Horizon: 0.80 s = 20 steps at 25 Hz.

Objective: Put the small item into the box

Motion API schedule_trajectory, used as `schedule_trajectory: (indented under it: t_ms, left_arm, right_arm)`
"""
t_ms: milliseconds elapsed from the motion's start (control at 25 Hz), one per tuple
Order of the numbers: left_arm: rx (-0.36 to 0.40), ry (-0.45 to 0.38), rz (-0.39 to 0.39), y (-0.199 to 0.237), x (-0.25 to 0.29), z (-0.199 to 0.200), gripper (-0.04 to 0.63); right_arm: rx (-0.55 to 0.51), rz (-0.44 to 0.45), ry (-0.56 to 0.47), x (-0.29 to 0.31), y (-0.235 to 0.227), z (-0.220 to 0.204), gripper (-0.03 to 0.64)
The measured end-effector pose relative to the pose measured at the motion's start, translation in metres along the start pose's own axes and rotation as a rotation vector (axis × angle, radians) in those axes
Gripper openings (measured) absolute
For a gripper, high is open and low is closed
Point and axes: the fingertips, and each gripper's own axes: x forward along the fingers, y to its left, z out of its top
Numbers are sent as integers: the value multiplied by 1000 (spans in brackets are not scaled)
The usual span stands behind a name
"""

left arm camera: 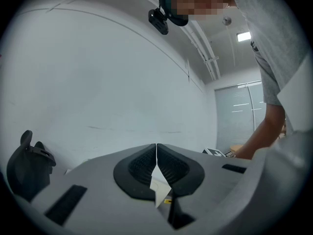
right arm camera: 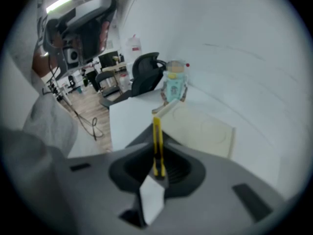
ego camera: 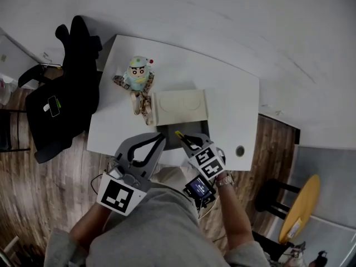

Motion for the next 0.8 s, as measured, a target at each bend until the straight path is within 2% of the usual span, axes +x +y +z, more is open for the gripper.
schedule_trajectory:
  t_ms: [480,800]
  left_arm:
    - [-8,18,-11,1,-3,-8,35]
    - [-16,18,-16,2,-2,-12,35]
  right_arm:
    - [-34,33,114,30,1,-27,79]
    - [-49,23,170,43,-4,-45,78]
